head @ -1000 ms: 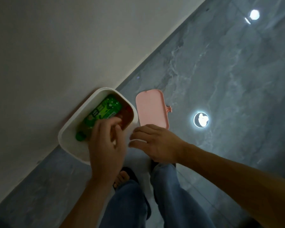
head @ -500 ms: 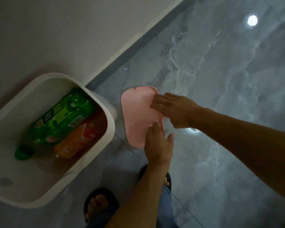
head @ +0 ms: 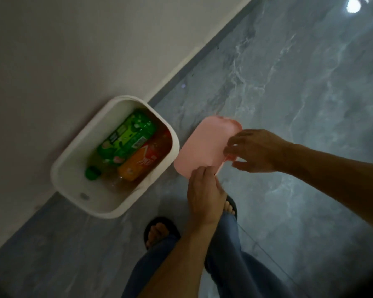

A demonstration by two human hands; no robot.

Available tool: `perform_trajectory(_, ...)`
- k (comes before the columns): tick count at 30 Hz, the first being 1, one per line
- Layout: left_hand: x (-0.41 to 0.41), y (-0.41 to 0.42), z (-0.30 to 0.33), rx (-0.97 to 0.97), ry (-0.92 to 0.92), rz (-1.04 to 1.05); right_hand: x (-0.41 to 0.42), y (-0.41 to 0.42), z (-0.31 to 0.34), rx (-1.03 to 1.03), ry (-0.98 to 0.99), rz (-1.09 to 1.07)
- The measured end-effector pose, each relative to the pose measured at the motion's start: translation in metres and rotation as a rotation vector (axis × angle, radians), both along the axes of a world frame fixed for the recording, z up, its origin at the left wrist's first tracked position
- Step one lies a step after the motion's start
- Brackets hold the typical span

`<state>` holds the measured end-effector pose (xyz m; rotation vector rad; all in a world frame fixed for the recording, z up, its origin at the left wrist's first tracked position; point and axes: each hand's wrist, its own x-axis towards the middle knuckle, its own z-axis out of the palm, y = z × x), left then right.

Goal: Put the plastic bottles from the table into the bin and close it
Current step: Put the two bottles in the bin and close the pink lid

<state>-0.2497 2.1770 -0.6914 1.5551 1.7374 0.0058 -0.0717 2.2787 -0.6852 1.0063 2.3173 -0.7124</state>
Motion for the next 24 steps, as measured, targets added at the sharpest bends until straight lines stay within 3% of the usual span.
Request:
perform_trajectory(7, -0.047, -0.011, 0.149, -0.062, 0.029, -0.222, -0.018, -0.048, 0.123, -0.143, 0.131, -0.154)
perform_trajectory(13, -0.102, 0.012, 0.267, 0.000, 0.050, -0.371, -0.061, -0.082, 0.224, -0.122, 0.288, -0.452)
perform_trajectory(20, -0.165, 0.061, 0.305, 0.027, 0.205, -0.627, -0.140, -0.083, 0.267, -0.005, 0.439, -0.707)
perform_trajectory(24, -0.182, 0.081, 0.307, 0.185, 0.189, -0.515, -0.180, -0.077, 0.253, -0.035, 0.549, -0.969)
